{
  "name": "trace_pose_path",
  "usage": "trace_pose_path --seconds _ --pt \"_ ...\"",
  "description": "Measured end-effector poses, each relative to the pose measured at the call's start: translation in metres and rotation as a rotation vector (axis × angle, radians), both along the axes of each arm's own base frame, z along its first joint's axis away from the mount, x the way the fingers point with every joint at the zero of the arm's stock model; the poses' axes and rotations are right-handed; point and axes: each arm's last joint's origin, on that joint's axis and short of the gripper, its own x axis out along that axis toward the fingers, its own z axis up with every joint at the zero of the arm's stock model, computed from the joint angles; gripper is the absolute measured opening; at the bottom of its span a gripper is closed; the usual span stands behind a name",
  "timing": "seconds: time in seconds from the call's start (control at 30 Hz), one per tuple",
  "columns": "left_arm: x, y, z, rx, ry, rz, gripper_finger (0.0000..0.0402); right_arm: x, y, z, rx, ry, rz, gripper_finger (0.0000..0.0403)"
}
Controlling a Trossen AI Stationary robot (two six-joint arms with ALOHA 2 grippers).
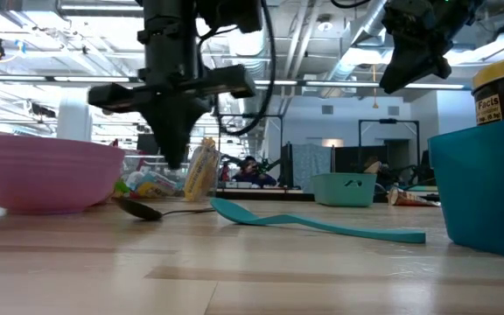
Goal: Pick & Place Food Item
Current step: Put the black spoon into the green bin
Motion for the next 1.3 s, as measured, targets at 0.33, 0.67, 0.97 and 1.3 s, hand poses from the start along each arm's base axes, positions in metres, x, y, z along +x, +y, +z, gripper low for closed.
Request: trace_pose_path --seconds 0.33,0.67,0.97,1.3 --pt "0.008 -0.001 -0.003 0.01 -0.066 0.004 0.0 0.0 0.0 0.0 -0.008 0.005 0.009 0.0091" --pt "0.02 -0.009 -0.044 -0.101 0.015 -0.07 0.0 0.0 0.0 0.0 -0.01 0.006 0.012 0.0091" --pt "0.016 -0.004 -0.033 -0.092 0.019 -0.056 0.0 0.0 0.0 0.0 -0.016 0.01 0.019 0.0091" --pt "0.016 -0.004 -0.033 -0.096 0.024 -0.066 0.0 0.0 0.0 0.0 -0.017 0.01 0.018 0.0091"
